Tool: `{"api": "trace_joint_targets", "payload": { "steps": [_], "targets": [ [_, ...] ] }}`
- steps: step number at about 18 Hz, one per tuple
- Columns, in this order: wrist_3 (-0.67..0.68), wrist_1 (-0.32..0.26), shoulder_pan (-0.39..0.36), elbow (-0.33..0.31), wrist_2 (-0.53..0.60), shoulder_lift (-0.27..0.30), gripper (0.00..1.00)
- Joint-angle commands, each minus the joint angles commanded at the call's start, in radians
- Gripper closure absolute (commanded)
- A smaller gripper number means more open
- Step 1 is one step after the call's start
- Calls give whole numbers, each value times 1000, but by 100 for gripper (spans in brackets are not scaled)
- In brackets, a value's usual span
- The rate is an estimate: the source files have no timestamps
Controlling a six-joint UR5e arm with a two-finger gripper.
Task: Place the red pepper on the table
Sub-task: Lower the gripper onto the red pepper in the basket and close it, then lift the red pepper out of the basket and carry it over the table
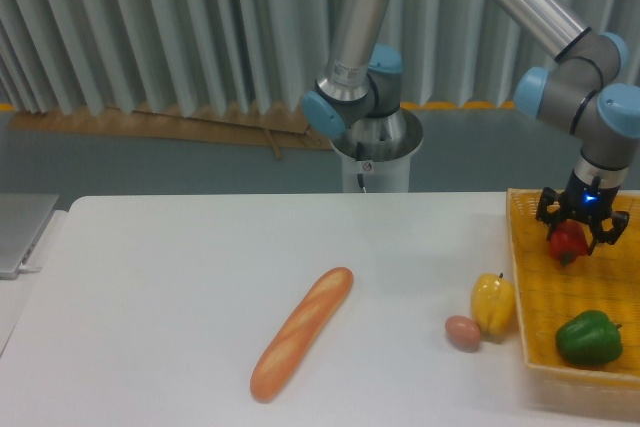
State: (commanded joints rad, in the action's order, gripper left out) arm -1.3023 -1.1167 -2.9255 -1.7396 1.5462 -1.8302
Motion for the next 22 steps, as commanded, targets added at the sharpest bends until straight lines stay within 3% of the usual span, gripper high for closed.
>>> {"api": "trace_joint_targets", "payload": {
  "steps": [7,9,11,14,19,22],
  "targets": [
    [-3,-64,92,23,-6,94,63],
    [-5,-122,118,40,-5,120,63],
    [-5,-179,170,58,-5,144,63],
    [-9,-195,251,74,-2,172,63],
    [-188,-231,351,92,79,177,64],
    [-325,-262,431,100,181,146,63]
  ]
}}
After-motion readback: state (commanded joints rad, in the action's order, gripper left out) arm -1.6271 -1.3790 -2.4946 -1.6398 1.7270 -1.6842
